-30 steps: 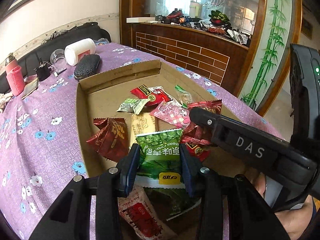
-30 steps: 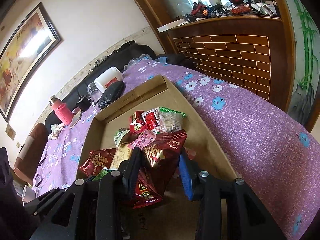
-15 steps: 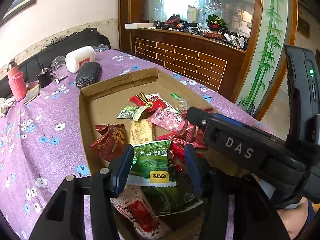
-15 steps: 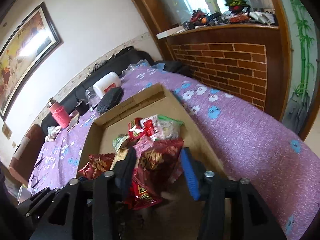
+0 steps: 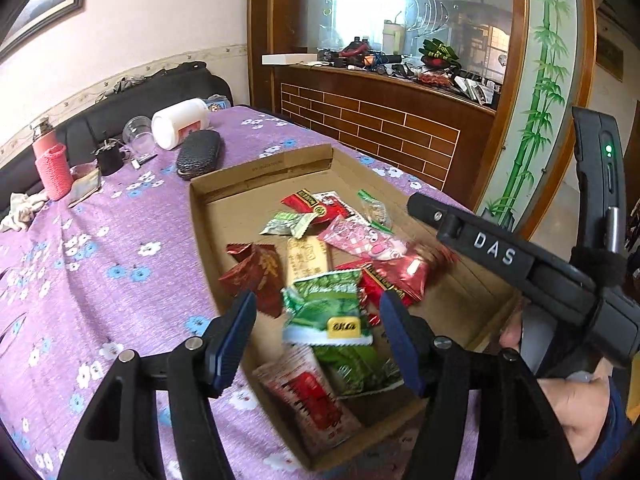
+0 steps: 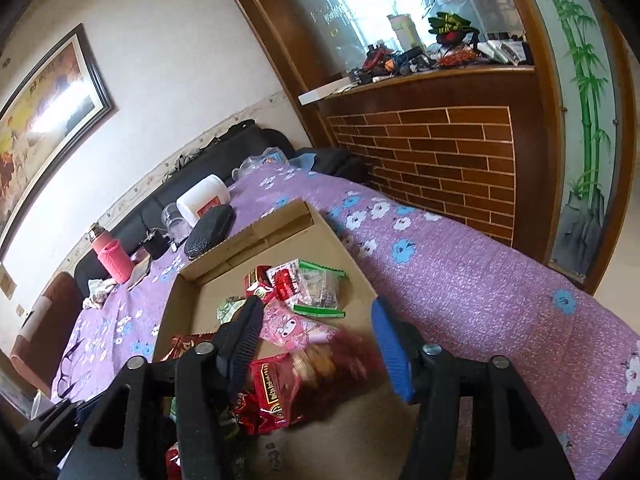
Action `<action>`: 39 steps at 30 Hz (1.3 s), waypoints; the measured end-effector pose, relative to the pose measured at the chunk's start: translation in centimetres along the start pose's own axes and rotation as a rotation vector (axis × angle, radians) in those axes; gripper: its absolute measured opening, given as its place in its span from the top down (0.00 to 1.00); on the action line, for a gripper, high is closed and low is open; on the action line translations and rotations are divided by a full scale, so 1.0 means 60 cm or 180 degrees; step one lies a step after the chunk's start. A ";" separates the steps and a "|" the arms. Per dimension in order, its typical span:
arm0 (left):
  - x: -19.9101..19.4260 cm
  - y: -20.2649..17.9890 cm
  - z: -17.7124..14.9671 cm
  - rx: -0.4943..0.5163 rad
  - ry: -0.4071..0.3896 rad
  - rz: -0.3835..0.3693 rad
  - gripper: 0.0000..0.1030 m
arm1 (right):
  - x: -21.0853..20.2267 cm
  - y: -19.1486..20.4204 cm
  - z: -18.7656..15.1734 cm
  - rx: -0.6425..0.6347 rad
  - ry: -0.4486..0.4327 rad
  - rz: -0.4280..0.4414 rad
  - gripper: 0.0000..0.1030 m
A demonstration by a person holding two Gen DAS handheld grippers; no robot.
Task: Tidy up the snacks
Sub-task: 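Open both grippers to release the snacks into the tray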
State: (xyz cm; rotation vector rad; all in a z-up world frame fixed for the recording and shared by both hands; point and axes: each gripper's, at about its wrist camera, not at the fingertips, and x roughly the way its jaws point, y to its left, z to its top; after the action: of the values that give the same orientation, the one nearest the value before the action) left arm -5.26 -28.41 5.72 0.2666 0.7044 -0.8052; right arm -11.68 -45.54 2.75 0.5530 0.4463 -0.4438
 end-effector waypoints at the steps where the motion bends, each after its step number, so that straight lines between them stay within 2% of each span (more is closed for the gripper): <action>1: -0.004 0.002 -0.003 -0.0004 -0.0003 0.0011 0.36 | -0.001 0.000 0.000 -0.0007 -0.0013 -0.0012 0.37; 18: -0.012 0.003 -0.035 0.0083 -0.0018 0.0147 0.35 | 0.007 0.024 -0.009 -0.0271 0.0071 -0.0019 0.37; 31: 0.004 -0.005 -0.040 0.0174 0.0019 0.0213 0.35 | 0.011 0.026 -0.010 -0.0278 0.0106 -0.0033 0.37; 39: -0.009 -0.002 -0.038 0.0170 -0.0026 0.0246 0.35 | 0.008 0.025 -0.009 -0.0280 0.0081 -0.0057 0.37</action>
State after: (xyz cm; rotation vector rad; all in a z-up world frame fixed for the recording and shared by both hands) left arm -6.67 -27.13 4.39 0.3367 0.6615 -0.7517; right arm -10.68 -44.18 2.68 0.4704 0.4932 -0.4325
